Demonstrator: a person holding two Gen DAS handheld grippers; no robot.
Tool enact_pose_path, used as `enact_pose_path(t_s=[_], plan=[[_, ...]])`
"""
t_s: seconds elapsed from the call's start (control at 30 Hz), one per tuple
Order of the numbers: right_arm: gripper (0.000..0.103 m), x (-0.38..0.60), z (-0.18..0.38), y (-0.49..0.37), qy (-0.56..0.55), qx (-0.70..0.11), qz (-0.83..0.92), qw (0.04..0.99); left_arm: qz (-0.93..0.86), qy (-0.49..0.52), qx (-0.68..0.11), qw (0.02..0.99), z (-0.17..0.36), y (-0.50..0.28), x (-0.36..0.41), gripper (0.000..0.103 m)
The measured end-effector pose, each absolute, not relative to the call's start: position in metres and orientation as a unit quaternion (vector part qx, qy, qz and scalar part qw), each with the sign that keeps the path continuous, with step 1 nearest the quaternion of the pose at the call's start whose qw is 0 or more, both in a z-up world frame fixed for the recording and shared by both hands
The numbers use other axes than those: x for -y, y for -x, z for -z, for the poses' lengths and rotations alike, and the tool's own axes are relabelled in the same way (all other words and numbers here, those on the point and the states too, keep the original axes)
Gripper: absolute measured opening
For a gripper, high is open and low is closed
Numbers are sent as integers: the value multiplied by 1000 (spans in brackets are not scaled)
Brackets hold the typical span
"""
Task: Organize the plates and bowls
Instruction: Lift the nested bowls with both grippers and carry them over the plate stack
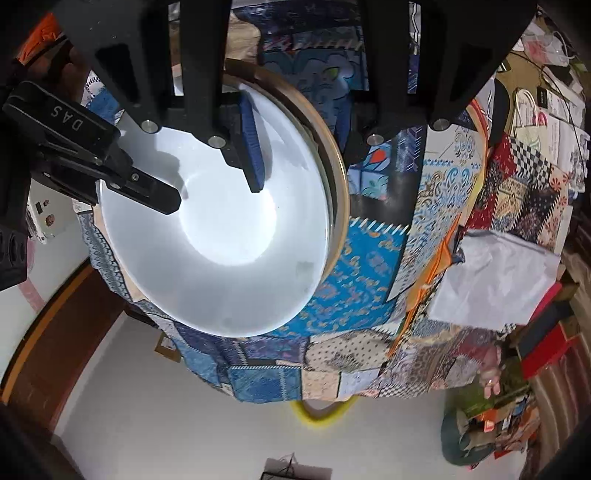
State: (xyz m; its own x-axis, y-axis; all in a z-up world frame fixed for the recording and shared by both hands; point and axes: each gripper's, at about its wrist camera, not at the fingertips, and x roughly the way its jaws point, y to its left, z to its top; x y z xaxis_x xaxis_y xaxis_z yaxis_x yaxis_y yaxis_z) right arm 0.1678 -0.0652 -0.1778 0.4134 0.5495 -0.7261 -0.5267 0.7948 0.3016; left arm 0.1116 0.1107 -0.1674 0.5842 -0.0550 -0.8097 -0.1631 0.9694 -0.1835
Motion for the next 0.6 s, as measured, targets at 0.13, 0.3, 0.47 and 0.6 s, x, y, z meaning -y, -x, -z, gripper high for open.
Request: enact_pose_path(t_s=[0.13,0.3,0.47,0.6], plan=[[32,87,171,-166,-24,-430,-308,848,-20,109,-449,886,157,-113,-92,35],[32,106,166,-163,-30,-423,-295,856,-3,95,-444,891,149,-115,-67,35],[32,127,165,-161,-35,-423,-278,862,13,89,-445,891,147,-118,-47,35],[32,142,167,-161,-35,-426,-265,864,28,86,-451,888,152,-123,-30,35]])
